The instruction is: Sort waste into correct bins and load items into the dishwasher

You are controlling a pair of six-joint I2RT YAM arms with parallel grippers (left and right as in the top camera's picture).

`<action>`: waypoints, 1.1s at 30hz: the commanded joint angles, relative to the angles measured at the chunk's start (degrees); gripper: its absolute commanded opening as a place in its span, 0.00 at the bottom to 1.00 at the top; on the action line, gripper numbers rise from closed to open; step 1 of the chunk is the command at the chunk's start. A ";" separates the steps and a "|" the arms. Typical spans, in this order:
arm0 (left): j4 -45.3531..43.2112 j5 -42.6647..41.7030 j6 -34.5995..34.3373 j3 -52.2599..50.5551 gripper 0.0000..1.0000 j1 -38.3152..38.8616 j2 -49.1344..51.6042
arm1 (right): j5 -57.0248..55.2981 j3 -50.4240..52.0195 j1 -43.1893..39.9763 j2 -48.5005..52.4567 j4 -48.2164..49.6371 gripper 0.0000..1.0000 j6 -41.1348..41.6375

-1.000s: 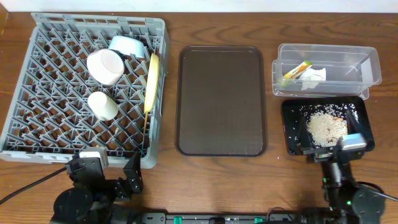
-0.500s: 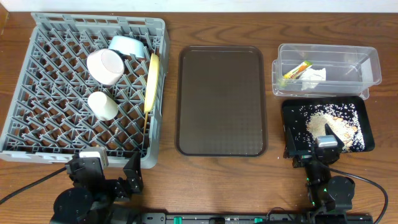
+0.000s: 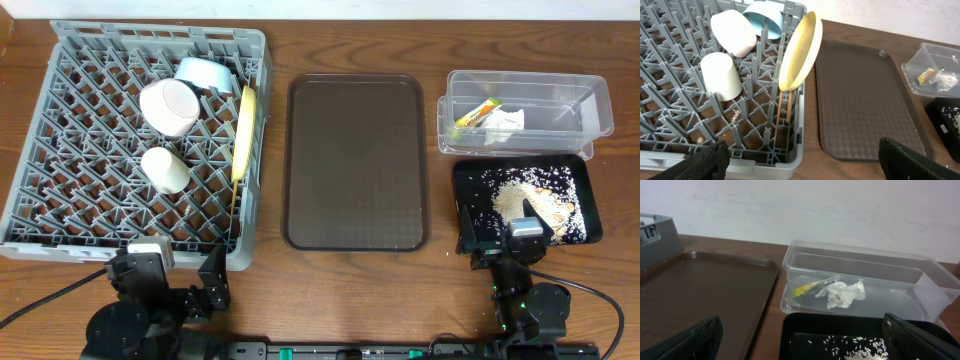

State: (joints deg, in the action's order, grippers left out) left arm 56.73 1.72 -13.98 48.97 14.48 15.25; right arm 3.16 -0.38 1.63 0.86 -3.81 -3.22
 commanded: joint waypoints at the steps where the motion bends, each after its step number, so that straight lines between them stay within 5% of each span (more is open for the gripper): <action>1: -0.02 0.48 -0.72 -0.15 0.95 0.11 -0.17 | -0.35 0.07 0.66 -0.22 -0.26 0.99 -0.26; 12: -0.39 0.85 -0.74 -2.54 0.95 -3.48 -0.20 | -0.35 0.07 0.66 -0.22 -0.26 0.99 -0.26; 18: -24.55 -5.01 -0.70 -24.04 0.95 -14.73 -4.81 | -0.35 0.07 0.66 -0.20 -0.26 0.99 -0.26; 23: -42.99 -5.11 0.44 -38.21 0.95 -15.06 -13.18 | -0.35 0.07 0.66 -0.22 -0.26 0.99 -0.26; 33: -58.80 -5.18 11.82 -48.78 0.95 -14.14 -15.17 | -0.35 0.07 0.66 -0.22 -0.26 0.99 -0.26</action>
State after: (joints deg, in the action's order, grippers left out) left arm -2.00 -3.05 -7.40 2.11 -0.03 0.62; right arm 2.98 -0.38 1.65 0.86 -3.84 -3.22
